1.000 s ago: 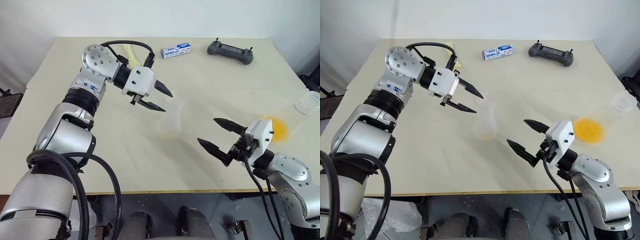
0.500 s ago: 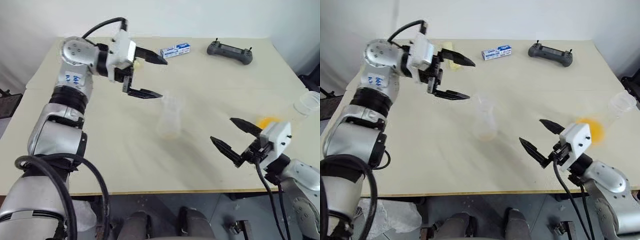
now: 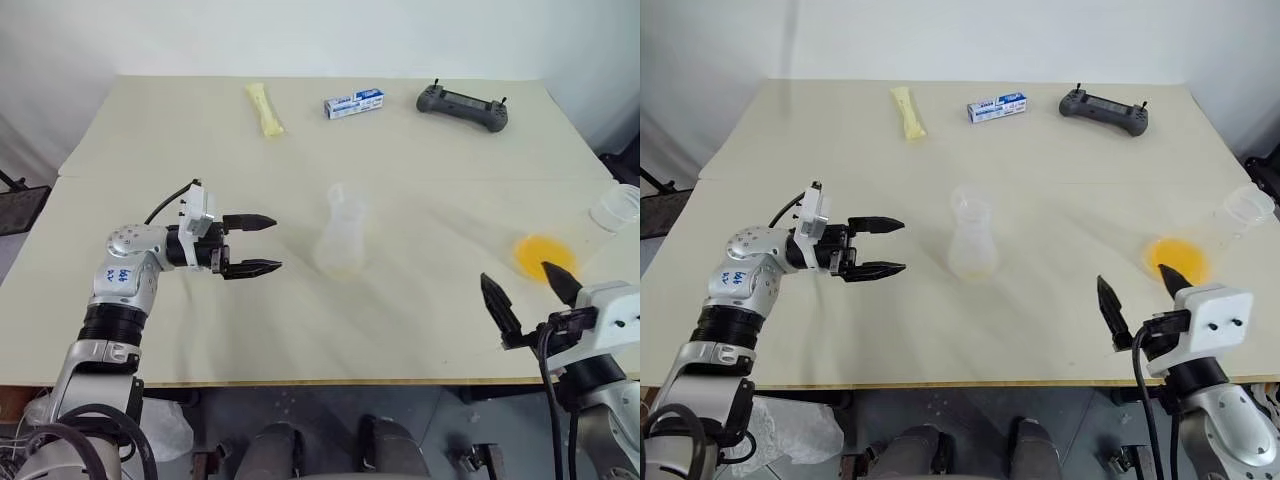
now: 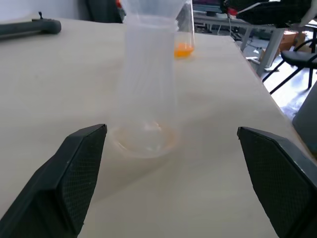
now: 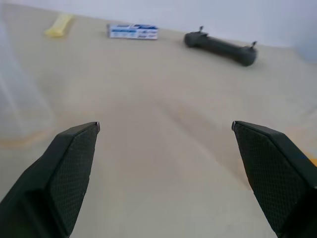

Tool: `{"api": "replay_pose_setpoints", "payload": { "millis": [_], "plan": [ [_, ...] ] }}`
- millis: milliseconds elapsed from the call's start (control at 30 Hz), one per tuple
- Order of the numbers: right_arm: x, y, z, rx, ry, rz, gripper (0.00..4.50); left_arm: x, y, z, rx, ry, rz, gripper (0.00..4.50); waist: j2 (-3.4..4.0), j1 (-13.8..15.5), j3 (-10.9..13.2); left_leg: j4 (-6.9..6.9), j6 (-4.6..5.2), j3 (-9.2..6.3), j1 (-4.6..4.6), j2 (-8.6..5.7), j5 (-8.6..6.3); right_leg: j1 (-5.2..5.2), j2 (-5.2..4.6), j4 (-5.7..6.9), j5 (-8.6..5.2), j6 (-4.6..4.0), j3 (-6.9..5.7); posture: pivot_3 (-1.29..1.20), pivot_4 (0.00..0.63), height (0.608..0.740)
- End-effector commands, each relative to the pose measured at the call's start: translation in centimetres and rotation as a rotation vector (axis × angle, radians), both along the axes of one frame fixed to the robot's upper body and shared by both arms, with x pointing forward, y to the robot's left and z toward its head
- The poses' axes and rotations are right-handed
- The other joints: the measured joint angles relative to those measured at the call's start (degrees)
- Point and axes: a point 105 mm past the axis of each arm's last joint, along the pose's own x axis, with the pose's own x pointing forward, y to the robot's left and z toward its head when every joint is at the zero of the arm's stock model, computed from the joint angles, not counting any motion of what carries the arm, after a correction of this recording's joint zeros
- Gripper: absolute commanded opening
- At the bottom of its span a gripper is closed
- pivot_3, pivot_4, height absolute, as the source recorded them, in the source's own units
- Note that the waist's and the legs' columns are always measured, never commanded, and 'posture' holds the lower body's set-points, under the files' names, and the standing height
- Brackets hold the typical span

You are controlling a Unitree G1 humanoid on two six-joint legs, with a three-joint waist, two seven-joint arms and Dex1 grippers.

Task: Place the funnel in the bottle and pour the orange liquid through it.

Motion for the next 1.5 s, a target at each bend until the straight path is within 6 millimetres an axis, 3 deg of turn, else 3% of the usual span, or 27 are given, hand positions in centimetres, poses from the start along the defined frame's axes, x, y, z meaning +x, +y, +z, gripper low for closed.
{"api": "replay_pose_setpoints", "payload": {
  "millis": [33, 200, 433, 600, 833, 1067, 1500],
  "plan": [
    [-0.4, -2.4, 1.6, -0.034, -0.068, -0.139, 4.5, -0.7, 0.0, 0.0, -0.038, -0.035, -0.035, 4.49, 0.04, -0.23, -0.03, -0.04, 0.0, 0.03, 0.04, 0.0, 0.0, -0.01, 0.01, 0.01, 0.0, 0.0, 0.01, 0.0, 0.15, 0.74],
    [0.4, -5.3, 1.9, -0.031, -0.083, -0.25, 4.5, -1.6, -0.9, -1.4, -0.028, -0.027, -0.13, 4.49, 0.05, -0.42, -0.03, -0.15, -0.01, 0.15, 0.09, 0.02, 0.0, -0.04, 0.07, 0.0, 0.0, 0.0, 0.0, 0.0, 0.15, 0.74],
    [2.9, -7.7, 2.1, 0.004, -0.083, -0.25, 4.5, -1.9, -2.0, -1.7, -0.057, -0.033, -0.175, 4.49, 0.06, -0.48, -0.03, -0.15, 0.0, 0.29, 0.1, 0.03, 0.0, -0.05, 0.05, -0.04, 0.0, 0.0, 0.05, 0.0, 0.15, 0.74],
    [6.0, -9.4, 3.1, 0.014, -0.091, -0.218, 4.5, -1.3, -2.4, -1.6, -0.079, -0.037, -0.134, 4.49, 0.07, -0.52, -0.03, -0.16, 0.02, 0.34, 0.1, 0.03, 0.01, -0.08, 0.03, -0.02, 0.0, 0.0, 0.07, 0.0, 0.15, 0.74],
    [6.9, -10.7, 3.6, 0.005, -0.086, -0.212, 4.5, -0.5, -2.1, -1.0, -0.105, -0.047, -0.034, 4.49, 0.06, -0.5, -0.03, -0.18, 0.03, 0.24, 0.06, 0.03, 0.02, -0.08, -0.01, -0.02, 0.01, 0.02, 0.0, 0.0, 0.15, 0.74],
    [6.3, -9.6, 4.8, 0.002, -0.117, -0.198, 4.5, -1.0, -2.0, -1.0, -0.111, -0.06, -0.018, 4.49, 0.07, -0.45, -0.03, -0.16, 0.03, 0.26, 0.04, 0.06, 0.02, -0.1, -0.01, -0.02, 0.01, 0.02, 0.01, 0.0, 0.15, 0.74],
    [4.1, -6.7, 5.1, 0.047, -0.159, -0.201, 4.5, -0.6, -2.3, -0.8, -0.122, -0.066, -0.012, 4.49, 0.07, -0.4, -0.03, -0.16, 0.02, 0.25, 0.04, 0.04, 0.02, -0.09, 0.0, -0.03, 0.01, 0.02, 0.01, 0.0, 0.15, 0.74]
  ]
}}
